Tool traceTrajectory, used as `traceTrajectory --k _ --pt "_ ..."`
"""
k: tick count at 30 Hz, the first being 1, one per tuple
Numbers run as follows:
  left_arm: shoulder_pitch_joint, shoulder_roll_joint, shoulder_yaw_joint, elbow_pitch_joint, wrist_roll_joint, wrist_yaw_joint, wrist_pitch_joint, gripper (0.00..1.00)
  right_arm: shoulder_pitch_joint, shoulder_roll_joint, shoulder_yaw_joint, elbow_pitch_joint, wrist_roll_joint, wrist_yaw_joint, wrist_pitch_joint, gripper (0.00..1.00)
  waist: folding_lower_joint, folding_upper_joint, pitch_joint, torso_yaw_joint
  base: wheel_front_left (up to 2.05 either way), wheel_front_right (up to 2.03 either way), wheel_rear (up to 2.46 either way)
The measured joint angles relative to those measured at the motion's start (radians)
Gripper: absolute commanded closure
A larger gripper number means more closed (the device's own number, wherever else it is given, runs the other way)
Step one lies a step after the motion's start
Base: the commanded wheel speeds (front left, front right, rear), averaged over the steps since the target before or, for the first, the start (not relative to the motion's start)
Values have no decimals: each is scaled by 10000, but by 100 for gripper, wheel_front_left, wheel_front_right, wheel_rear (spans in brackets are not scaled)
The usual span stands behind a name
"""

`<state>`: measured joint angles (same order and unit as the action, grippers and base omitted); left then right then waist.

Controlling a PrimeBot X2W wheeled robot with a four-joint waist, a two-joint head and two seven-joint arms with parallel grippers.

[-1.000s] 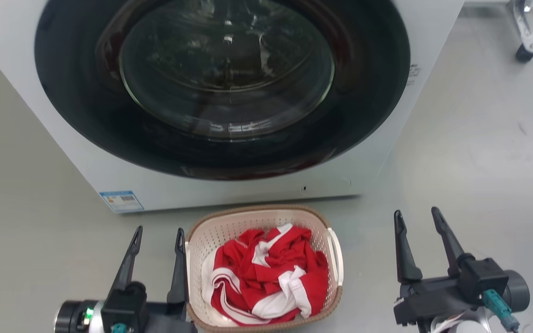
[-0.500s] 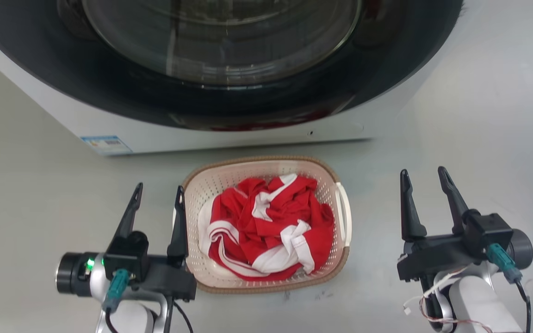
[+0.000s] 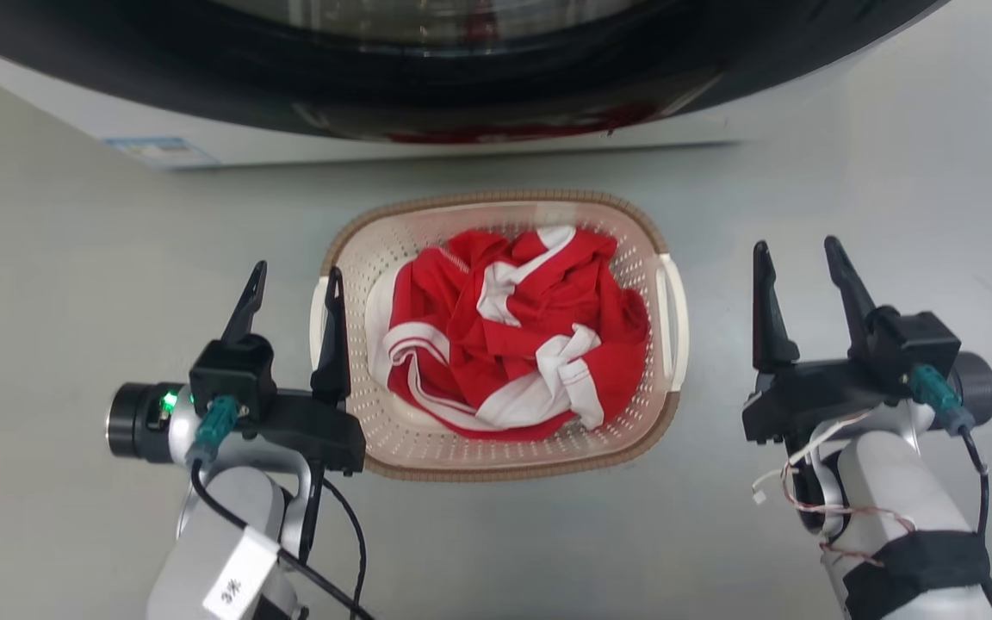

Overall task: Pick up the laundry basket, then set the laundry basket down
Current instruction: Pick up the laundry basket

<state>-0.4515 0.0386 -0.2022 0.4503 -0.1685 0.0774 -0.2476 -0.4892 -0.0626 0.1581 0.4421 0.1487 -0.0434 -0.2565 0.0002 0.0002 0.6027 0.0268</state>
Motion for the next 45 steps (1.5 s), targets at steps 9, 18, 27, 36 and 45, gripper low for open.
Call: traceTrajectory --k 9,18,27,36,45 --pt "-1100 -27 -23 959 -240 -79 82 0 -1239 -15 171 635 -8 144 0 0 0 0 1354 140 0 0 0" --pt "-1865 -61 -155 2013 -662 -73 79 0 -2005 -17 395 1390 -12 207 0 0 0 0 2566 241 0 0 0" --pt "-2245 -69 -339 2963 -930 -69 38 0 -2378 -17 623 1956 0 307 0 0 0 -1 3136 314 0 0 0" --pt "-2681 -75 -454 3753 -1363 -67 0 0 -2541 -19 961 2477 192 349 0 0 -1 -2 3317 309 0 0 0" --pt "-2939 -81 -966 4483 -1609 -82 -10 0 -2733 -21 1346 3149 715 115 0 0 -3 -2 3456 359 0 0 0"
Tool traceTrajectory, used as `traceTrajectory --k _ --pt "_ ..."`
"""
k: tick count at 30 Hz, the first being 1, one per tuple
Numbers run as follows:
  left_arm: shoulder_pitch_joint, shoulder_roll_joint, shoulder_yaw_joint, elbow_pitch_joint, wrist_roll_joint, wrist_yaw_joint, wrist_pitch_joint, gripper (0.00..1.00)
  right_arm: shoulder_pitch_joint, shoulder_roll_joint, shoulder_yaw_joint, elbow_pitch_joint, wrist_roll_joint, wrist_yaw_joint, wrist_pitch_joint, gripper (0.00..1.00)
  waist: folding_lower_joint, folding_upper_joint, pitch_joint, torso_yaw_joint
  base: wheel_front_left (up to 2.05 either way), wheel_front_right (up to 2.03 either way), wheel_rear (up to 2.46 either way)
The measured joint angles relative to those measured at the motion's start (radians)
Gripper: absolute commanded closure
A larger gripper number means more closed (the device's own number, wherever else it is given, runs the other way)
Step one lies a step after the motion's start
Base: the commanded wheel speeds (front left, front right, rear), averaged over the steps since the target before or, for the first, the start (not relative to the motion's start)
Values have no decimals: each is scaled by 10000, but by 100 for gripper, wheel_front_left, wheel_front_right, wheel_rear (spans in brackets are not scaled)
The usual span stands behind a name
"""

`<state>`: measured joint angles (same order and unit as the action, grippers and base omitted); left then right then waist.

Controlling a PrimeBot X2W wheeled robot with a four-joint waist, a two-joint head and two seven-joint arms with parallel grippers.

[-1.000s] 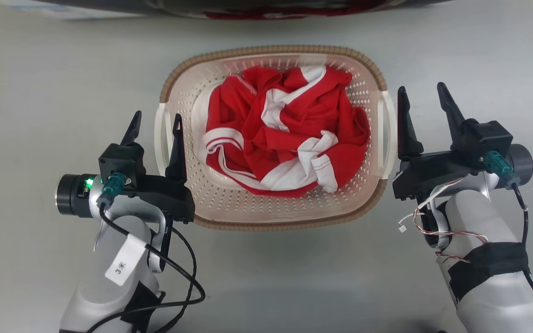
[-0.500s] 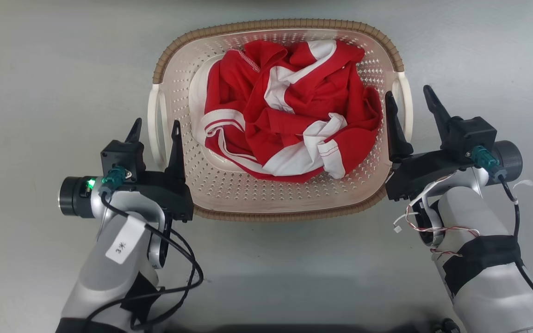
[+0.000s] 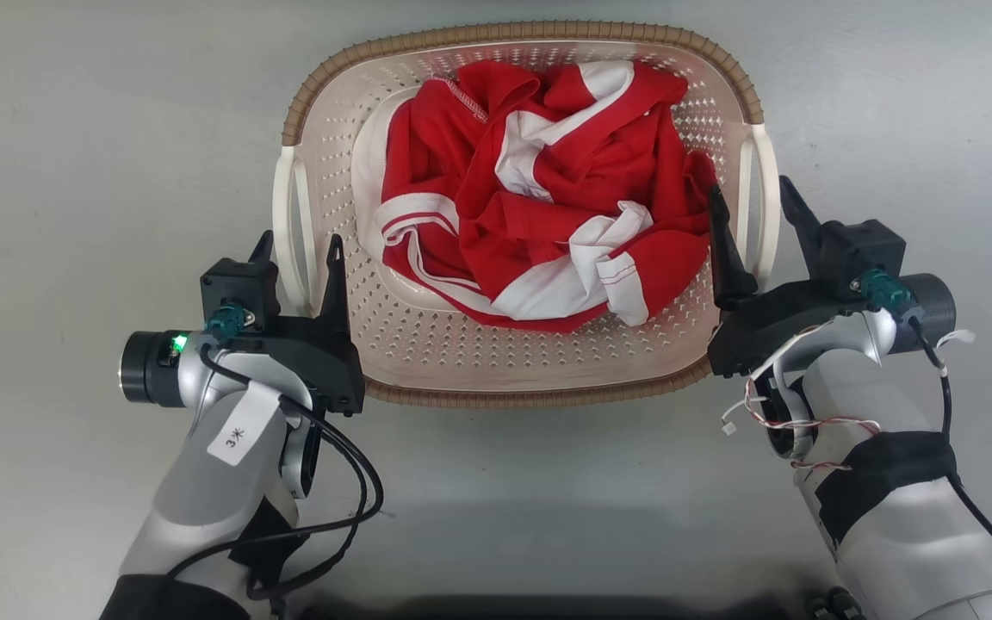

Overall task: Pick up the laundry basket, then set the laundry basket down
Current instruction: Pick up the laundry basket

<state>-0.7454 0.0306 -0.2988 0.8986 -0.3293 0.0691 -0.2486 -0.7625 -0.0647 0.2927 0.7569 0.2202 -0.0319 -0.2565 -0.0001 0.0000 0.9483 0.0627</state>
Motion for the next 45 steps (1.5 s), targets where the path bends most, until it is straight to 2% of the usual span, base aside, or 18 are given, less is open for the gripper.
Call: traceTrajectory --k 7,18,21,22,23,24,26,27,28,45 --pt "-120 2 -286 291 -543 12 0 0 -284 -4 345 353 481 -207 0 0 0 0 64 30 0 0 0" --pt "-521 -4 -719 571 -1126 59 -8 0 -645 -8 692 888 894 -313 0 0 1 0 162 48 0 0 0" --pt "-645 -4 -861 627 -1202 100 -8 4 -690 -8 775 940 993 -366 0 5 0 0 171 51 0 0 0" --pt "-710 -4 -917 629 -1216 100 -10 24 -690 -8 807 972 1001 -383 0 16 0 0 171 51 0 0 0" --pt "-750 -6 -959 633 -1264 100 -10 49 -693 -10 838 991 1053 -385 0 27 0 0 171 51 0 0 0" --pt "-767 -8 -991 656 -1331 100 -10 62 -700 -10 871 1018 1101 -385 0 53 0 0 171 51 0 0 0" --pt "-770 -8 -1060 719 -1478 100 -10 100 -728 -10 941 1097 1168 -393 0 74 0 0 168 52 0 0 0" --pt "-770 -6 -1095 748 -1526 96 -10 100 -749 15 972 1135 1208 -399 0 91 0 0 164 52 0 0 0" --pt "-773 -13 -1156 767 -1572 100 -12 100 -789 17 989 1181 1285 -401 0 100 0 0 158 50 0 0 0" --pt "-873 -21 -1703 1208 -2261 111 -12 100 -875 -6 1480 1626 2017 -606 2 100 1 0 -209 23 0 0 0"
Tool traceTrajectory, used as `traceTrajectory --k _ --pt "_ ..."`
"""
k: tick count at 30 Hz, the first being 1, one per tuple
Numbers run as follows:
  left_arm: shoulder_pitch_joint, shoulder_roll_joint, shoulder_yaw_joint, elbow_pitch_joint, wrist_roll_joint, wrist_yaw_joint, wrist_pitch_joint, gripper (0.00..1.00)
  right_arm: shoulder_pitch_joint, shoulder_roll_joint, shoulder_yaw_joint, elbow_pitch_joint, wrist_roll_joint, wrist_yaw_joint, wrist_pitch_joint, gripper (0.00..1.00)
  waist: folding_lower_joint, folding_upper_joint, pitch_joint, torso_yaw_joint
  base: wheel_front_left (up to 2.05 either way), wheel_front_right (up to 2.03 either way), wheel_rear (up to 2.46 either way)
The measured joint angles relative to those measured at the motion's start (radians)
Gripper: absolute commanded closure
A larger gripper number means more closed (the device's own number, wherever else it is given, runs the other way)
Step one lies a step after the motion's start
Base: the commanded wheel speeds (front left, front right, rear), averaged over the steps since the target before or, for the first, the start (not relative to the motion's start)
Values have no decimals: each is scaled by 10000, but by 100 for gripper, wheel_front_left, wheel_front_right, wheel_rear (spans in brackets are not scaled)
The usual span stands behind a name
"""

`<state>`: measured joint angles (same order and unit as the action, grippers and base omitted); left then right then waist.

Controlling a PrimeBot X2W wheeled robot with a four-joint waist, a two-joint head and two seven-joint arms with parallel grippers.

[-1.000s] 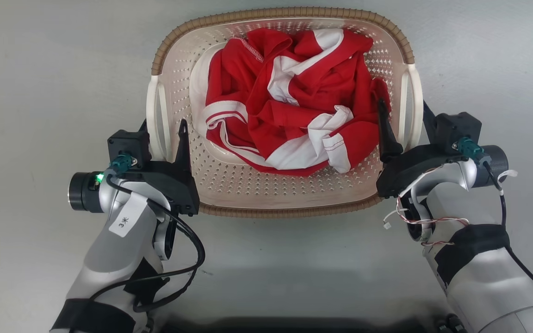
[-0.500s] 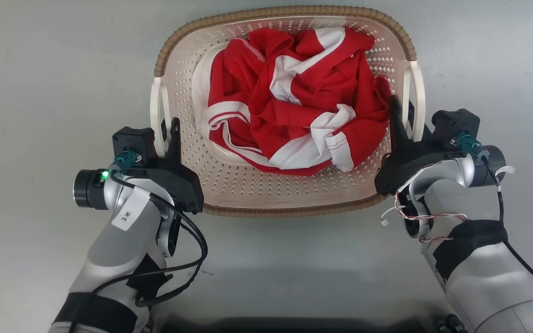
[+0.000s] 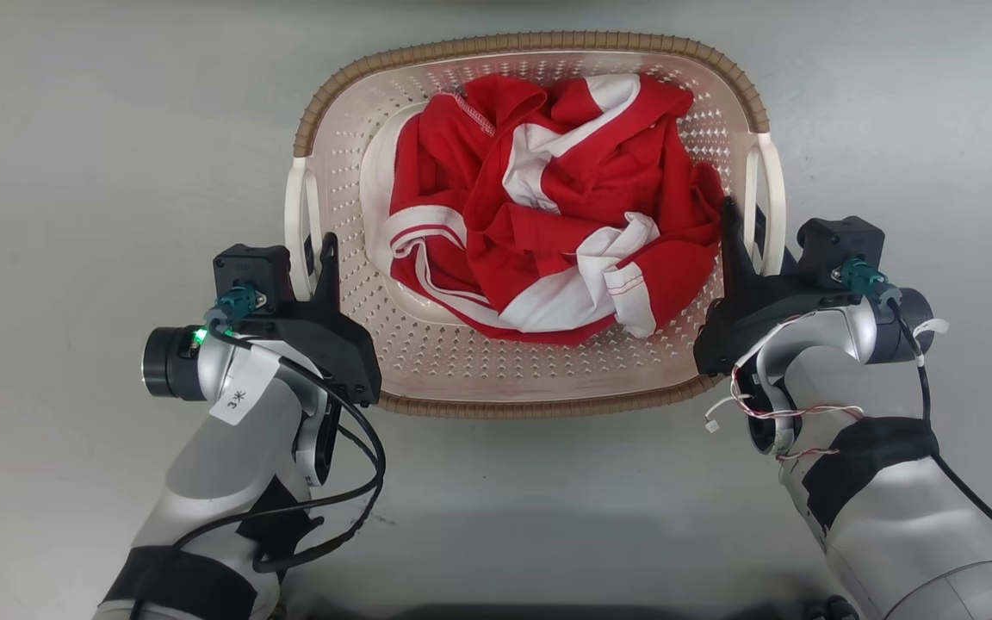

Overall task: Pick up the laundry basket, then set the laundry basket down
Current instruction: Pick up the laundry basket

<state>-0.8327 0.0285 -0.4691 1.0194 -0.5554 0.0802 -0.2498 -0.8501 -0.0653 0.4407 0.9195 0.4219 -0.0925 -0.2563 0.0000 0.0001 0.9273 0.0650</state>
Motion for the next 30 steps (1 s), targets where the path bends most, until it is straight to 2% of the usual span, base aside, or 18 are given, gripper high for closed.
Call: traceTrajectory --k 15,26,30 --pt "286 2 -546 341 -612 79 2 100 202 -2 658 454 729 -86 0 100 0 0 -976 -80 0 0 0" --pt "837 10 -1177 470 -1160 165 19 100 693 4 1453 934 1555 -144 104 100 0 0 -2110 -144 0 0 0" --pt "1182 10 -1394 704 -1304 163 320 100 1019 10 1825 997 1879 -144 364 100 -1 -1 -2594 -173 0 0 0"
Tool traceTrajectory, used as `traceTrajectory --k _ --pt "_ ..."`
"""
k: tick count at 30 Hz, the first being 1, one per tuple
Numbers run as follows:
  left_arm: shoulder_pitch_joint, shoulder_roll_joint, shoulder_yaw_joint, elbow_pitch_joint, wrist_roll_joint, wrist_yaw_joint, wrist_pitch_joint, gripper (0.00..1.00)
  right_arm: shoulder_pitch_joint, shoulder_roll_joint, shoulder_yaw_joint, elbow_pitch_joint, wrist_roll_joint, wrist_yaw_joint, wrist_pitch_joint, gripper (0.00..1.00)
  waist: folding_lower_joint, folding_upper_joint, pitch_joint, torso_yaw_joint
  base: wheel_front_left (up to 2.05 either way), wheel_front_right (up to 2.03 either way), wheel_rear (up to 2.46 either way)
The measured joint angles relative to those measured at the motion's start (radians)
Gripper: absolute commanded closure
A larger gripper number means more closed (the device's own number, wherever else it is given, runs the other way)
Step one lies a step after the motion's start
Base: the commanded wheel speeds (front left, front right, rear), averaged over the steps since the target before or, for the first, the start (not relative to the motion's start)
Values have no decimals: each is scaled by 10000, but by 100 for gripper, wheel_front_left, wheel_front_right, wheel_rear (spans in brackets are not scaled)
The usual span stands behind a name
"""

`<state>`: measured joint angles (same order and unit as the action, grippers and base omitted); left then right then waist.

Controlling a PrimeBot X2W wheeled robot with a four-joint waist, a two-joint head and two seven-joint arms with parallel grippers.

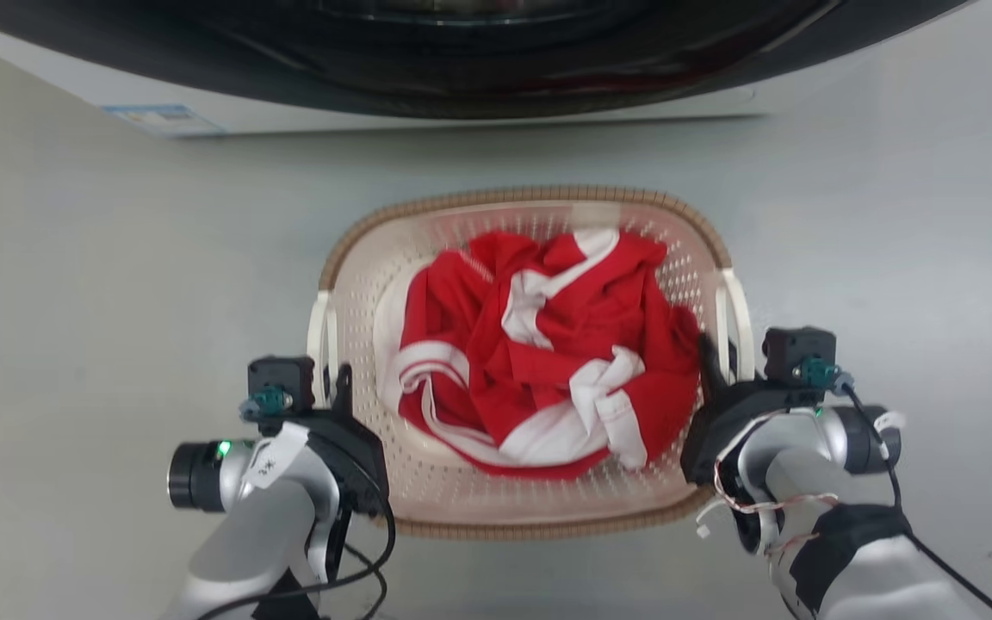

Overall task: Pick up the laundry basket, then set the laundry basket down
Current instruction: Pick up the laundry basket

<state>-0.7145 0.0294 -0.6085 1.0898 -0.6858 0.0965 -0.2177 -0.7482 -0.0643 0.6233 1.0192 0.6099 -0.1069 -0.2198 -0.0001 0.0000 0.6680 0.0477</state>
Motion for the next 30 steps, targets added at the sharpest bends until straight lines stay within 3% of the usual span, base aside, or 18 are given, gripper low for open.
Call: traceTrajectory --k 30 --pt "2774 38 -1214 715 -1164 -353 1987 100 2909 33 2487 36 2253 -167 2468 100 -1 -1 -4068 -269 0 0 0"
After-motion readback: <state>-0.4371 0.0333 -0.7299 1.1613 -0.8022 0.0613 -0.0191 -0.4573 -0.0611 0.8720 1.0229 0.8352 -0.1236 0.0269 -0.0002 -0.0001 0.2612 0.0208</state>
